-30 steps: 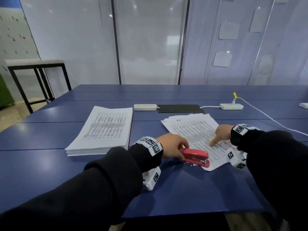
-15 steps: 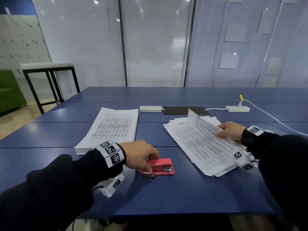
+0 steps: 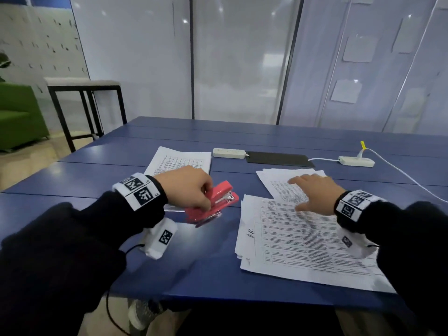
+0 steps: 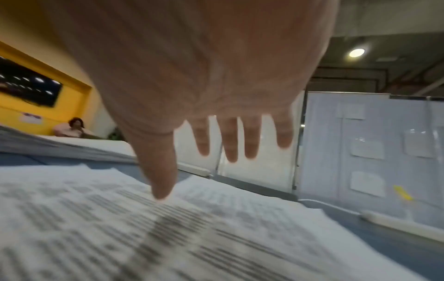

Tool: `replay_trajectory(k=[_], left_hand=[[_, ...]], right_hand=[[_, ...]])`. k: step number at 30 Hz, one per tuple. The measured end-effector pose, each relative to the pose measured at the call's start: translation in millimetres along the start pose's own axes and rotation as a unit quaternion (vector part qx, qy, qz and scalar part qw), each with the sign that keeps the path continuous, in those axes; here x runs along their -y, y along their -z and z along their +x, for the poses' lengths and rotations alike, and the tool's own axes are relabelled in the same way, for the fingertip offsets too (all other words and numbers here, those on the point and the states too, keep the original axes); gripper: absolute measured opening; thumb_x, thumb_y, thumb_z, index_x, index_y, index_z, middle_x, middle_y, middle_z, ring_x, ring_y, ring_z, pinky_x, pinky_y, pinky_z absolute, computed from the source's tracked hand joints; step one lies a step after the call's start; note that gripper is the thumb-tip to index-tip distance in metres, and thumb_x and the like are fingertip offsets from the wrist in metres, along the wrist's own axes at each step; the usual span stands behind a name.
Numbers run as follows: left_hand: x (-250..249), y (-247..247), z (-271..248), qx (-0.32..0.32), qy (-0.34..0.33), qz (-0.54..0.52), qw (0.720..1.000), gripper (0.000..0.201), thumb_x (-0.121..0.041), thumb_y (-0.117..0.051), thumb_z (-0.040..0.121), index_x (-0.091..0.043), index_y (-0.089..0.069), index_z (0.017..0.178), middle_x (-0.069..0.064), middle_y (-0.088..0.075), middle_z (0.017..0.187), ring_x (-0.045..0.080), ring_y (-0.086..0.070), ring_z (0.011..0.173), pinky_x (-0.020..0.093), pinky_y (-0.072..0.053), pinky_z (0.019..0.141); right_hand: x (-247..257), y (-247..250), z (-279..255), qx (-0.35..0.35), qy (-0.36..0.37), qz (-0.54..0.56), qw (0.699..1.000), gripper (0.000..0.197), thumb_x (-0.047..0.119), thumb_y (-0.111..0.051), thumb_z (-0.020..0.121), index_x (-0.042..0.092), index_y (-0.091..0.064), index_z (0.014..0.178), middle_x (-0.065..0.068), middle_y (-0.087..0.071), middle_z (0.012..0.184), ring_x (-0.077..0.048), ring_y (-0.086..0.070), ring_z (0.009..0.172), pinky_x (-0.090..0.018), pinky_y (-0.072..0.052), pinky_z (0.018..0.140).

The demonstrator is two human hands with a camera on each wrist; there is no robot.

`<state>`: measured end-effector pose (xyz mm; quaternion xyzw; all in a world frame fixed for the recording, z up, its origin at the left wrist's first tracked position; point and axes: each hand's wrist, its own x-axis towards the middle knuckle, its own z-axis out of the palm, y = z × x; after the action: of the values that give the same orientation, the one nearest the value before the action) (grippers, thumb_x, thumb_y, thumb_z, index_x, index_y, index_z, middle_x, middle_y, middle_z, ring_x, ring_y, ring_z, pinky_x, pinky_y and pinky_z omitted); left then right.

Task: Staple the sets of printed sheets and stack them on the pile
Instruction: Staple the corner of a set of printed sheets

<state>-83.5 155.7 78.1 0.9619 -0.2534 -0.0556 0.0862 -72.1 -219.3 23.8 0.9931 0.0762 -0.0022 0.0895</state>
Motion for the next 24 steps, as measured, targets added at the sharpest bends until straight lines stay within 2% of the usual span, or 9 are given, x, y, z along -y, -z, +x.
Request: replay_trajectory(k=[3,6,10,13,15,17,19,21,24], left_hand=[[-6,-15,14,-0.016,0.008,-0.005,1.000,0.020,-0.035,-0.081,0.075,-0.026,-0.068,0.088,-0.010,-0.068,0.083,0.009,-0.061,0.077,0.027,-0.047,0.067],[-15,-29,31,-0.049,0.005,-0.029,0.998,0.025,-0.034,-0.081,0.076,-0.022,-0.072,0.095,-0.004,-0.071,0.090,0.018,-0.064,0.086,0.031,-0.055,0.076],[-29,-43,58,-0.073,-0.004,-0.059,0.996,0.029,-0.033,-0.081,0.082,-0.016,-0.073,0.105,0.002,-0.073,0.100,0.021,-0.065,0.094,0.034,-0.055,0.085],[-41,-54,76,-0.059,-0.007,-0.062,0.996,0.027,-0.033,-0.082,0.082,-0.014,-0.074,0.099,0.003,-0.074,0.096,0.021,-0.064,0.089,0.031,-0.051,0.076],[-51,-62,85,-0.048,-0.013,-0.056,0.997,0.027,-0.035,-0.082,0.081,-0.013,-0.074,0.095,0.004,-0.074,0.092,0.022,-0.065,0.086,0.030,-0.049,0.071],[-60,-66,92,-0.042,-0.018,-0.053,0.998,0.028,-0.037,-0.082,0.080,-0.014,-0.074,0.093,0.004,-0.074,0.090,0.023,-0.066,0.085,0.031,-0.051,0.069],[-65,-67,98,-0.033,-0.018,-0.056,0.998,0.028,-0.038,-0.084,0.079,-0.014,-0.074,0.091,0.003,-0.074,0.088,0.021,-0.067,0.082,0.029,-0.051,0.064],[-69,-67,102,-0.019,-0.021,-0.059,0.998,0.028,-0.038,-0.085,0.078,-0.016,-0.074,0.091,0.001,-0.074,0.088,0.019,-0.068,0.081,0.027,-0.046,0.060],[-73,-66,104,-0.009,-0.047,-0.029,0.998,0.028,-0.036,-0.085,0.080,-0.019,-0.073,0.098,-0.001,-0.074,0.094,0.020,-0.067,0.086,0.027,-0.047,0.064]], right_hand=[[43,-3,2,0.076,0.074,0.148,0.983,0.071,0.061,-0.070,0.088,0.035,-0.044,0.149,0.007,-0.046,0.153,-0.017,-0.044,0.140,-0.038,-0.034,0.117],[69,-14,2,0.152,0.114,0.149,0.970,0.083,0.063,-0.076,0.083,0.032,-0.042,0.152,0.008,-0.043,0.155,-0.016,-0.043,0.141,-0.036,-0.033,0.119],[67,-17,1,0.131,0.121,0.187,0.966,0.090,0.059,-0.084,0.076,0.034,-0.042,0.152,0.014,-0.043,0.154,-0.010,-0.044,0.138,-0.029,-0.034,0.114],[55,-22,-3,0.140,0.096,0.264,0.950,0.098,0.045,-0.090,0.075,0.031,-0.037,0.156,0.015,-0.045,0.151,-0.009,-0.044,0.136,-0.026,-0.033,0.113],[42,-30,-3,0.128,0.073,0.377,0.915,0.098,0.032,-0.095,0.072,0.037,-0.039,0.153,0.016,-0.048,0.149,-0.008,-0.044,0.138,-0.026,-0.033,0.116],[30,-39,-4,0.090,0.039,0.424,0.900,0.098,0.027,-0.097,0.069,0.041,-0.042,0.148,0.016,-0.049,0.145,-0.005,-0.046,0.135,-0.020,-0.033,0.110],[22,-45,-6,0.080,0.011,0.431,0.899,0.104,0.024,-0.097,0.067,0.029,-0.039,0.154,0.016,-0.051,0.144,0.001,-0.052,0.125,-0.010,-0.035,0.099],[18,-49,-8,0.092,0.020,0.458,0.884,0.099,0.015,-0.095,0.069,0.025,-0.041,0.152,0.023,-0.055,0.135,0.017,-0.055,0.112,0.001,-0.037,0.090],[16,-50,-10,0.095,0.036,0.475,0.874,0.080,0.009,-0.092,0.072,0.036,-0.051,0.135,0.028,-0.062,0.125,0.019,-0.059,0.107,-0.005,-0.044,0.095]])
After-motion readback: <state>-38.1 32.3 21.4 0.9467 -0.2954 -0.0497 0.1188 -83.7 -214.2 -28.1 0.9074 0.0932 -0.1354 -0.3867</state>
